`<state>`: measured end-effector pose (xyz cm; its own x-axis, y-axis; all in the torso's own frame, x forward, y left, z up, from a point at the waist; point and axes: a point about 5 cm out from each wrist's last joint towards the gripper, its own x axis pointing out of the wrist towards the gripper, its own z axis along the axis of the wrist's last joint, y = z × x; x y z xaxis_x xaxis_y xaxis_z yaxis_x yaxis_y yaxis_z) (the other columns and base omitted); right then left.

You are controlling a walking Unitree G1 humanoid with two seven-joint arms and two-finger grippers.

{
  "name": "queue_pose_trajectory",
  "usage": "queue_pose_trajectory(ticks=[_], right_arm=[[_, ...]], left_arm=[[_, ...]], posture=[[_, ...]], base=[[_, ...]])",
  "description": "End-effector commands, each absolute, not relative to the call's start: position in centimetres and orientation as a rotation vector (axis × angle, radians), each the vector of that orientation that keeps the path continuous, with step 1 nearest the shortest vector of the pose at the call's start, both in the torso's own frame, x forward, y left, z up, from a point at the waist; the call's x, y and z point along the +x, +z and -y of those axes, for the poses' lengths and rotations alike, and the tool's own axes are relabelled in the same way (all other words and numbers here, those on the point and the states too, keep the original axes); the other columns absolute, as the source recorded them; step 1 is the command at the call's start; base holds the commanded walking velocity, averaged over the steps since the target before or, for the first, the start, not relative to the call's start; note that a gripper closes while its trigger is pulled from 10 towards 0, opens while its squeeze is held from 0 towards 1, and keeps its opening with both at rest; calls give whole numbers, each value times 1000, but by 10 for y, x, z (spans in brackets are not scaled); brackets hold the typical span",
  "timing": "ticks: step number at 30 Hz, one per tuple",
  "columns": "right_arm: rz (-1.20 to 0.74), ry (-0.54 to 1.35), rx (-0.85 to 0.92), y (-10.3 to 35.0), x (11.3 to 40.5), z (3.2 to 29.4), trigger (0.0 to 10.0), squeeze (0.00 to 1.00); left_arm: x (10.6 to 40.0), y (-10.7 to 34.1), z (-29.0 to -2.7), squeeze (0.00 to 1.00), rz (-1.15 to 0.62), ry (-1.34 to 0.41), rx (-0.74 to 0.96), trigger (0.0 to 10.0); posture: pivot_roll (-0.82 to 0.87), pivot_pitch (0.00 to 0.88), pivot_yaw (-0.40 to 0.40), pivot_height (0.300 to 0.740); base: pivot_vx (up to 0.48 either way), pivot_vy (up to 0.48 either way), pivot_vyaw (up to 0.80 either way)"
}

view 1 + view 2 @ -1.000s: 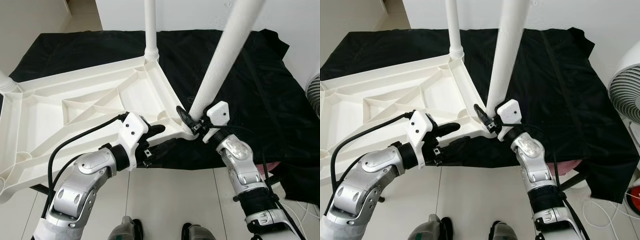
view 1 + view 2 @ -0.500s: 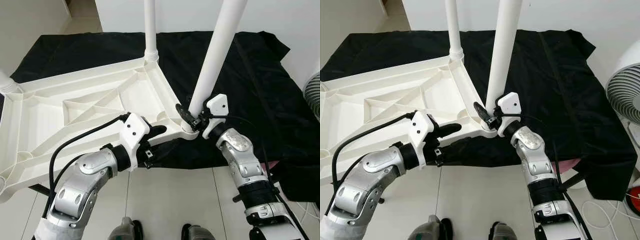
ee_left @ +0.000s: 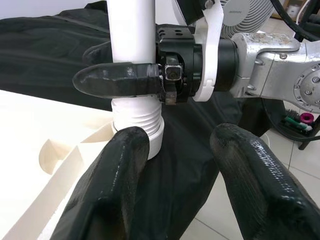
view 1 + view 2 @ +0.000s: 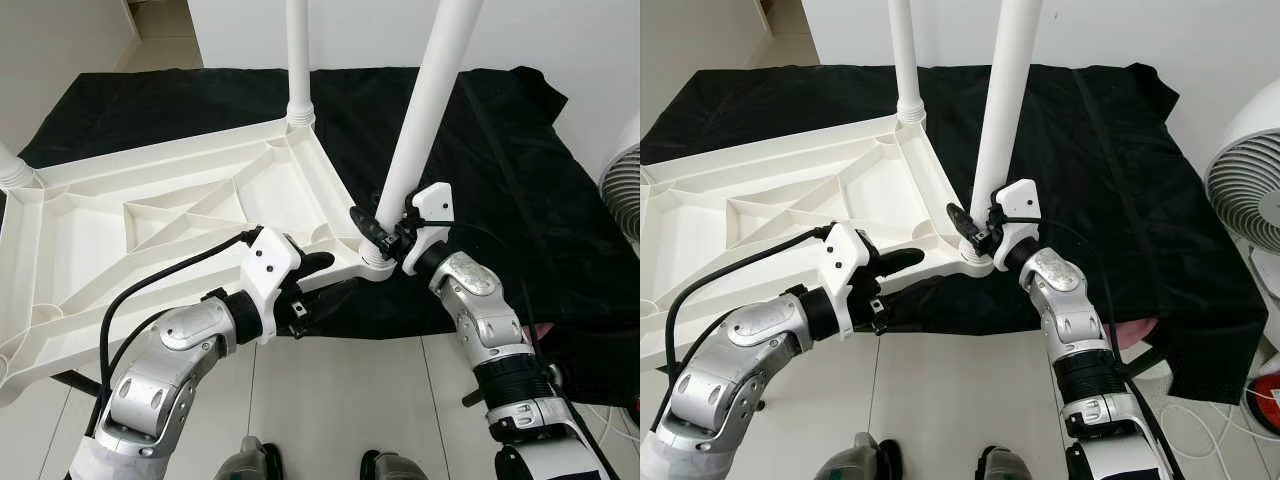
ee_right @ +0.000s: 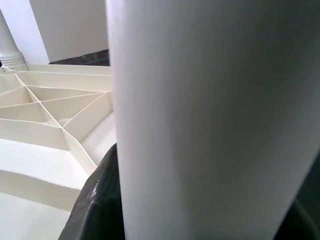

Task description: Building children table

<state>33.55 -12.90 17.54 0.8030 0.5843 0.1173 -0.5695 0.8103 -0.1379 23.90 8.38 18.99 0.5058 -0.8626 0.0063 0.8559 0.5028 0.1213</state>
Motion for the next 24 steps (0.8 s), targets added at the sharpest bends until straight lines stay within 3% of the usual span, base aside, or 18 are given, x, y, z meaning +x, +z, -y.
queue_pose_trajectory(ticks=[1,14,24], right_arm=[[25,579,-61,149,334,135,10000,0],[101,618,-158,140,315,130,10000,0],[76,603,-129,135,312,132,10000,0]], left_arm=[[237,191,-84,0,83,-1000,115,10000],[237,191,-85,0,84,-984,112,10000],[236,190,-84,0,81,-991,111,10000]], posture=[[-13,116,63,740],[-15,129,62,740],[-17,137,62,740]], base=[[0,0,0],[0,0,0],[0,0,0]])
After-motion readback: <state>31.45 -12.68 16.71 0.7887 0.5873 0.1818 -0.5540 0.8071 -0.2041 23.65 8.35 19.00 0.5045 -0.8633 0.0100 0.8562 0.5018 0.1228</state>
